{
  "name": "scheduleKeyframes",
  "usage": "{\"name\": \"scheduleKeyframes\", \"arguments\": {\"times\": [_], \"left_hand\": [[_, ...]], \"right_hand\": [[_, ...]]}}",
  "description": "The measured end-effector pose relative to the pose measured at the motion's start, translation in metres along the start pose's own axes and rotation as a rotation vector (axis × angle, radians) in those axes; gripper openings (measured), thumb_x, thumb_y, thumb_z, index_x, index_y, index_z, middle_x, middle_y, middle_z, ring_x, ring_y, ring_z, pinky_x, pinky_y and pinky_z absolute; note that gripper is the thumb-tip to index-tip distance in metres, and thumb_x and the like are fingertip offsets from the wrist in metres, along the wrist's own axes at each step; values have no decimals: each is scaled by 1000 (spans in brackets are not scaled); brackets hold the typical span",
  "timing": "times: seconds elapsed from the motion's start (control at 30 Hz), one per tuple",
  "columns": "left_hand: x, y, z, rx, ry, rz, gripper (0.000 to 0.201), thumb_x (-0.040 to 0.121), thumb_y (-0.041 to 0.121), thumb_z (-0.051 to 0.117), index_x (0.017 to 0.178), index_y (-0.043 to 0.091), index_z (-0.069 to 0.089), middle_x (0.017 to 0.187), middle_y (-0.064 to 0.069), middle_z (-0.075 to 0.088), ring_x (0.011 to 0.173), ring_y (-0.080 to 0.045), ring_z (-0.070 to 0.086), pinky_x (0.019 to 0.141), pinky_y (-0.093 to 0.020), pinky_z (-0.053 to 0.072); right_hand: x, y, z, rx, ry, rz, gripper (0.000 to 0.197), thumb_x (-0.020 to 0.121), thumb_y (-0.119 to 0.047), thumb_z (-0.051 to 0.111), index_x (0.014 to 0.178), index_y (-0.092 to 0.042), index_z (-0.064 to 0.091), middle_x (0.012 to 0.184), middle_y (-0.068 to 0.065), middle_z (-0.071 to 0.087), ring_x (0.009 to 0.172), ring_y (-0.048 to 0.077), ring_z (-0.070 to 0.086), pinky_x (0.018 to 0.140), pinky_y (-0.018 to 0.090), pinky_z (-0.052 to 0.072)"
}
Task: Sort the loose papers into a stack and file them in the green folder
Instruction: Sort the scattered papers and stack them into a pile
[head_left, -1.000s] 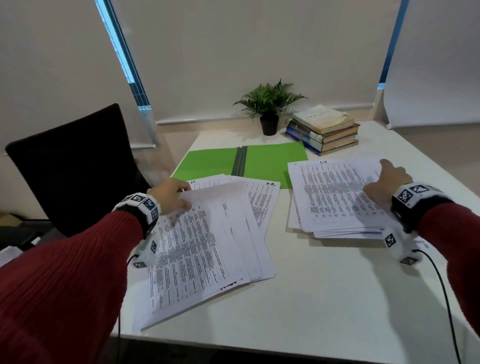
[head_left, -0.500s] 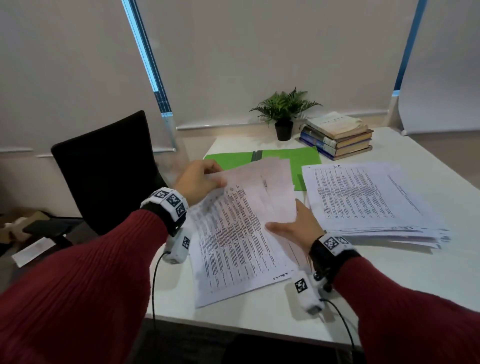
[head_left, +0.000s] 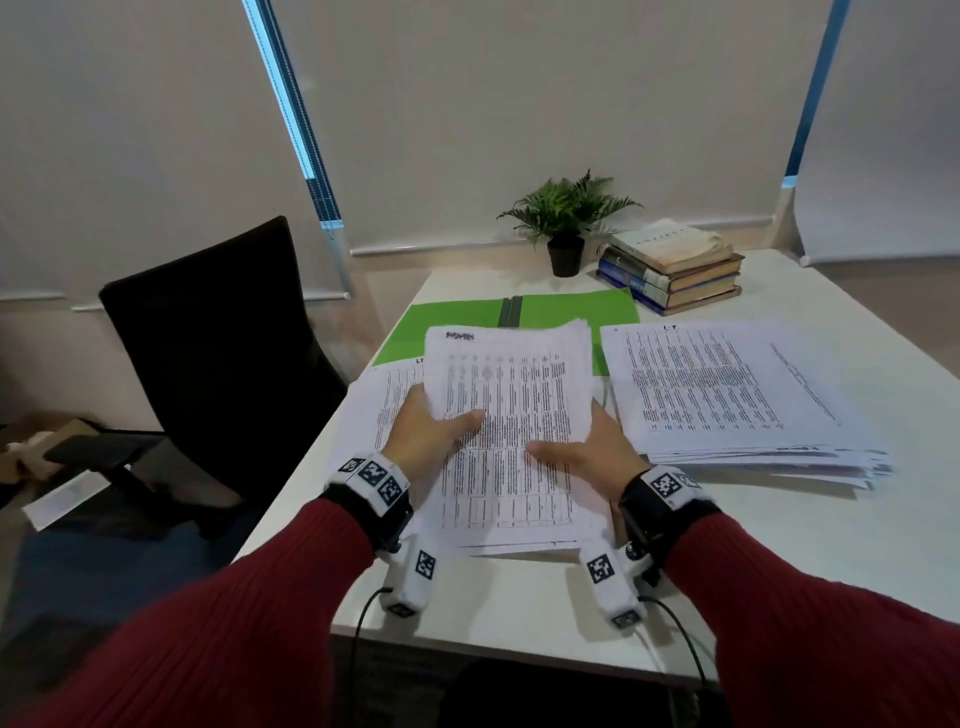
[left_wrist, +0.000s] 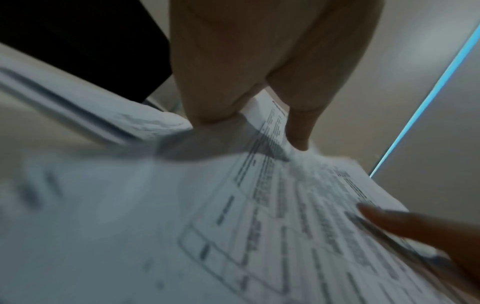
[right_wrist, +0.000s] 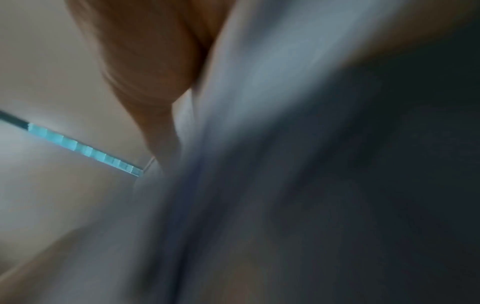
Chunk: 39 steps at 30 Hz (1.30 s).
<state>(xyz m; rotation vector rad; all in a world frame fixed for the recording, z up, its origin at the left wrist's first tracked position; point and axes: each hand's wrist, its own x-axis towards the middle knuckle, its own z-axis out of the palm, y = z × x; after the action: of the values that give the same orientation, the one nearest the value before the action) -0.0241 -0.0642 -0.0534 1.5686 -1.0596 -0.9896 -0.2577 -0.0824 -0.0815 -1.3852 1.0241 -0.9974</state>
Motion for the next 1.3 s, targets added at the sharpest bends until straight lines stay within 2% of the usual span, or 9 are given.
{"name": "scheduleKeyframes", "arguments": {"times": [0.07,0.2,0.33,0.5,0.73,0.83,1.03,1.13,1.3], "left_hand": [[6,6,8,-111,-35,18,51,86,13,87,127,15,57,126,-11,74,109,-26,75,93,-47,64],[22,22,-14,321,112,90,54,89,52,80,129,22,59,119,-8,72,106,-28,72,96,-44,58],[49,13,-56,822,174,-176,97,82,72,75,152,10,49,156,-17,52,142,-40,50,117,-47,43],[109,-44,-101,1073,222,-429,180,0,111,48,146,4,54,145,-14,62,133,-42,58,112,-50,48],[86,-17,-79,816,200,-339,92,54,50,103,123,0,68,123,-15,74,112,-35,73,99,-44,60],[84,-16,-78,772,268,-341,79,63,38,103,120,-3,67,117,-19,75,104,-36,74,92,-38,60],[72,-15,-88,632,362,-102,41,85,24,89,116,2,77,108,-17,78,87,-29,67,80,-33,52],[69,-6,-99,495,405,3,31,86,25,87,109,6,81,96,-12,79,86,-30,75,87,-40,62],[61,1,-100,205,365,19,28,90,13,84,115,-1,77,102,-15,78,90,-30,75,87,-41,60]], "right_hand": [[-1,-4,-3,-36,37,-13,65,77,-8,88,130,-25,55,117,-11,72,104,1,70,91,23,58],[10,-20,-34,-67,127,12,72,76,-9,86,137,-23,51,124,-3,70,110,16,70,93,40,55],[24,-47,-90,-158,174,45,54,81,4,67,131,-13,54,117,7,69,104,26,68,71,33,51],[48,-44,-168,-335,195,170,43,72,1,68,115,-6,66,109,20,73,106,44,66,88,43,54],[56,-39,-229,-611,303,379,64,82,6,76,138,-10,50,111,18,67,87,31,65,70,33,51],[52,-39,-232,-786,344,409,70,80,8,74,143,-6,45,95,16,65,81,33,62,68,34,49],[44,-41,-224,-970,366,489,74,80,-10,79,143,-5,40,130,26,57,93,35,55,80,40,50],[39,-48,-203,-1220,447,431,81,81,-34,81,146,-12,37,138,25,43,125,43,46,96,50,46],[37,-59,-112,-949,179,172,25,89,-36,74,108,-21,70,97,1,67,82,19,66,78,25,49]]}}
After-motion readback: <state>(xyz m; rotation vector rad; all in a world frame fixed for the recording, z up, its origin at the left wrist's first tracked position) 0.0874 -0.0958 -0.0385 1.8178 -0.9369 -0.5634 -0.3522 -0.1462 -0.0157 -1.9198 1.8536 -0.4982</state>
